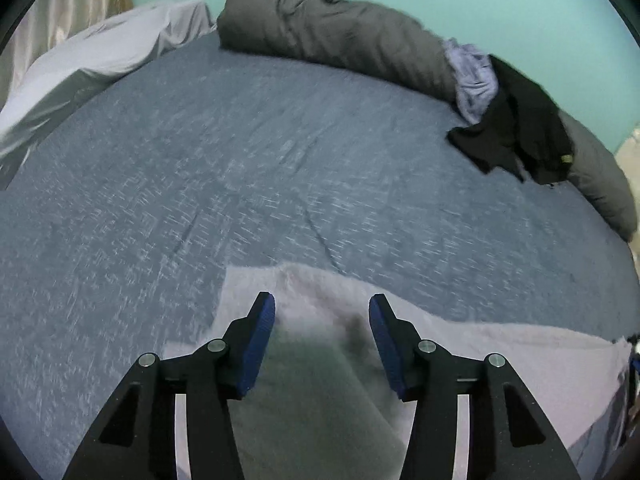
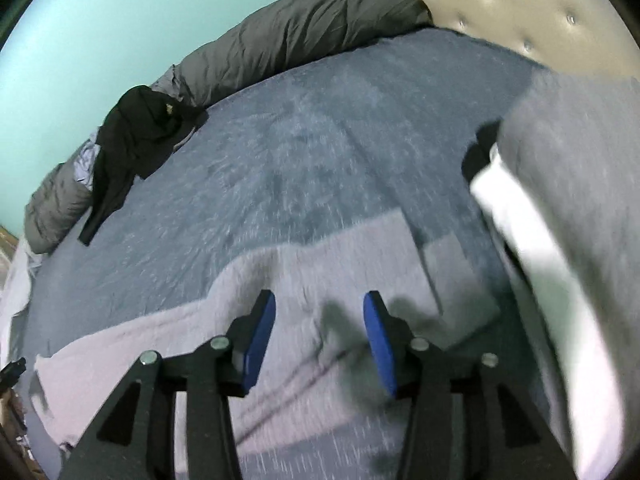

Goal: Fold clothes

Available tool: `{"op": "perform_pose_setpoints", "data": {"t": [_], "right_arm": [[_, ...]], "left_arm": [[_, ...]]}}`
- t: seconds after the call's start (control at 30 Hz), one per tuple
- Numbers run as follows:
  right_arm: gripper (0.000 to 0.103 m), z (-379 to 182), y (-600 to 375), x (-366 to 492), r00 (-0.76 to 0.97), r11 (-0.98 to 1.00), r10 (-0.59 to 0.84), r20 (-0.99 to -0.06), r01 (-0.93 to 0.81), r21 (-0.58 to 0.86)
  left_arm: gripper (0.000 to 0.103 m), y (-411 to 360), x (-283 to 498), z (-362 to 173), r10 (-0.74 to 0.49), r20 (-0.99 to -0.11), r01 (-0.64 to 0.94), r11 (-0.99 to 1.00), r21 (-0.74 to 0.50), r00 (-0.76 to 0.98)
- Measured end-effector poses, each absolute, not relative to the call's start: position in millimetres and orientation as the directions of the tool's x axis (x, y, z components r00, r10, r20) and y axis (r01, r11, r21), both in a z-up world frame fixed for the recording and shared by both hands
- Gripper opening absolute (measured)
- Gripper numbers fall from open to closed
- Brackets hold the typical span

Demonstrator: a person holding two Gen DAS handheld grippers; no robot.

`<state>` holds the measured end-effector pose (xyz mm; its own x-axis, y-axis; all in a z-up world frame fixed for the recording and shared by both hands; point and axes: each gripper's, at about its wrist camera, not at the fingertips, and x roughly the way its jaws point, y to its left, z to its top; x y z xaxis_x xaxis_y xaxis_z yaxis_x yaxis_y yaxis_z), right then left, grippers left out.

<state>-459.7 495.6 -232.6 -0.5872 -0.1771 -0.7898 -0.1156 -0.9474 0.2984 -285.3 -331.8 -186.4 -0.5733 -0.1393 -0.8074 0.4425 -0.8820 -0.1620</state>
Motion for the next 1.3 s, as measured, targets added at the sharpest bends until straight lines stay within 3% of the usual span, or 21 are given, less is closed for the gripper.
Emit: {"op": "perform_pose_setpoints", "data": {"t": [0.3,0.57,0.63,0.67,0.7,0.77,0.93,1.0,1.17,1.27,1.3], "right_arm": [[0.049,-271.7,490.4,-444.1,-0.541,-0.879,-0.287,-0.790,-0.180,0.442],[0.049,-286.9,488.4,-454.4,-0.584,-0.864,-0.262,-0.769,-0.214,0.457],[0.039,-285.5,488.0,-455.3,-0.602,-0.872,-0.233,-0.764,-0.218,0.438],[0.026,-283.9,486.5,-454.9,-0.609,-0.880,-0.213,-0.764,-0.221,0.422],[0.022,-282.3,484.9,-453.7,-0.612,-0.885,-0.204,-0.764,-0.219,0.412],[0.016,-278.2,482.0,-449.7,-0.620,-0.898,-0.190,-0.761,-0.202,0.390],[0.015,-244.6,484.2,-435.8,-0.676,-0.942,-0.066,-0.734,-0.200,0.269],[0.015,-232.3,491.6,-431.3,-0.691,-0.952,-0.026,-0.723,-0.203,0.228],[0.019,-271.3,503.3,-442.6,-0.533,-0.950,-0.008,-0.846,-0.261,0.173],[0.045,-268.9,492.8,-435.2,-0.551,-0.963,0.091,-0.830,-0.260,0.067],[0.046,-266.3,489.0,-430.9,-0.560,-0.964,0.121,-0.820,-0.265,0.038]], "left_arm": [[0.060,-273.5,-241.0,-202.9,-0.064,-0.730,0.374,-0.887,-0.271,-0.681],[0.060,-226.7,-206.0,-237.6,-0.034,-0.703,0.334,-0.895,-0.295,-0.711],[0.060,-225.0,-201.2,-246.2,-0.032,-0.698,0.342,-0.887,-0.310,-0.716],[0.060,-223.7,-200.2,-248.4,-0.039,-0.695,0.342,-0.890,-0.303,-0.718],[0.060,-222.2,-199.4,-250.2,-0.046,-0.693,0.340,-0.893,-0.293,-0.719],[0.060,-219.6,-198.8,-253.3,-0.062,-0.691,0.336,-0.902,-0.270,-0.721],[0.060,-220.3,-196.7,-257.7,-0.048,-0.678,0.329,-0.898,-0.292,-0.733],[0.060,-223.6,-194.9,-260.0,-0.033,-0.676,0.332,-0.888,-0.318,-0.736],[0.060,-222.1,-190.5,-260.2,-0.034,-0.678,0.329,-0.891,-0.312,-0.735],[0.060,-225.4,-187.4,-260.6,-0.025,-0.677,0.328,-0.887,-0.325,-0.736],[0.060,-226.1,-186.6,-261.3,-0.022,-0.677,0.328,-0.886,-0.328,-0.736]]}}
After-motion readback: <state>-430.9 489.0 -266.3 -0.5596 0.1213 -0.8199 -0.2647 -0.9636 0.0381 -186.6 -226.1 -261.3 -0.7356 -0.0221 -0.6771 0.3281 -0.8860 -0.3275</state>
